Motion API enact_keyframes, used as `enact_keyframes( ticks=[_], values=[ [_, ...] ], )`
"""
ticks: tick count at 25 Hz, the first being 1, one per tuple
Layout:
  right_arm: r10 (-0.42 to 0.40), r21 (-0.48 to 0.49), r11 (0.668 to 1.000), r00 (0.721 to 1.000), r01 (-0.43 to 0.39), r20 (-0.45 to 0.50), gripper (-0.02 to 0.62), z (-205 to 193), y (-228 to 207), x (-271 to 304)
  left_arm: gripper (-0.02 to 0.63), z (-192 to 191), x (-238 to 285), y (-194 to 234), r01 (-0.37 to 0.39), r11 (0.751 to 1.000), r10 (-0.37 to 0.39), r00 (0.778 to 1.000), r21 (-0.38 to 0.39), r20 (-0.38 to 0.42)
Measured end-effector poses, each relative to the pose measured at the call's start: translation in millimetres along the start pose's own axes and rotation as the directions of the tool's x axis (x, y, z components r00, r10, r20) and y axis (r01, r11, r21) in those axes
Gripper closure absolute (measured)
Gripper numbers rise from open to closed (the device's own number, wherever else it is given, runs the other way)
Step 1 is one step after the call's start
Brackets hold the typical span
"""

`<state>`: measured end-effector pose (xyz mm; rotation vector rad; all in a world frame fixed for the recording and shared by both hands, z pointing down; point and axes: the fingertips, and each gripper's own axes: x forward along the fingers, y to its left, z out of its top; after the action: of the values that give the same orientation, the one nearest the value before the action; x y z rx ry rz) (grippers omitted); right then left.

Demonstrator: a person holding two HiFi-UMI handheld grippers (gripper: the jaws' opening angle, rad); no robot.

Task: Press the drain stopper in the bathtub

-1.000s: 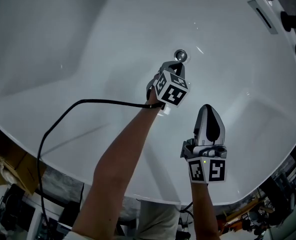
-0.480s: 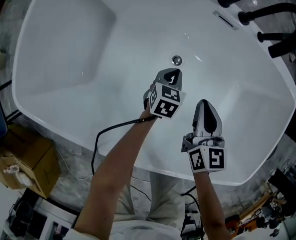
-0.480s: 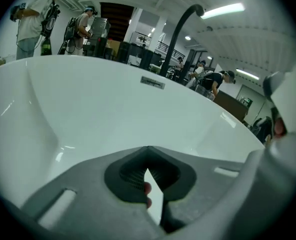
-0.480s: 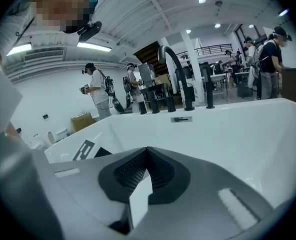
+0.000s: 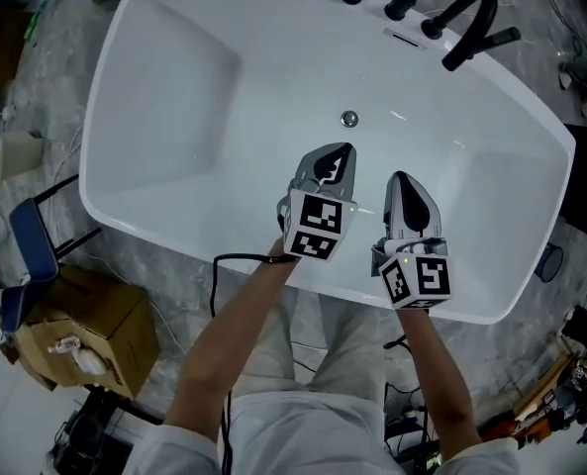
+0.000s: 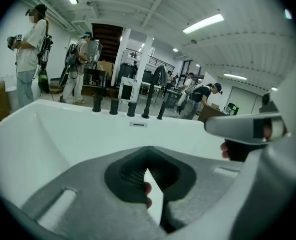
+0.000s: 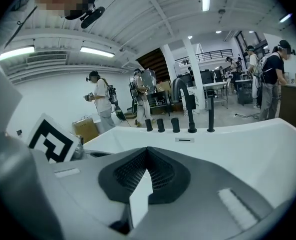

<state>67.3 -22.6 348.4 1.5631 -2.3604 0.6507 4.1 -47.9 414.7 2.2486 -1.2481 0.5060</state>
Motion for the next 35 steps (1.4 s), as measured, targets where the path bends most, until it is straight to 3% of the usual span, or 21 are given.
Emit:
enact_keyframes(
  ticks=[7,16,22,26,35],
  values=[
    [0.058,0.051,0.997,0.998,-0.056,-0.036,0.601,47,30,-43,0.603,65,-92,-33,0.009,0.999,-0.010,0.999,0.031,0.045],
    [0.045,0.010,0.999,0.999,-0.045,-0.004,0.601,140,67,-129,0.603,138,-217,-95,0.119,0.989,-0.127,0.987,0.091,0.098],
    [0.060,0.004,0.998,0.996,-0.060,0.069,0.601,196,73,-169,0.603,167,-262,-130,0.164,0.981,-0.174,0.980,0.102,0.099],
    [0.130,-0.067,0.990,0.989,-0.126,0.067,0.601,217,84,-181,0.603,177,-280,-148,0.210,0.975,-0.215,0.973,0.068,0.080],
    [0.184,-0.061,0.982,0.977,-0.178,0.109,0.601,245,80,-232,0.602,210,-323,-181,0.109,0.989,-0.123,0.982,0.103,0.144]
  ],
)
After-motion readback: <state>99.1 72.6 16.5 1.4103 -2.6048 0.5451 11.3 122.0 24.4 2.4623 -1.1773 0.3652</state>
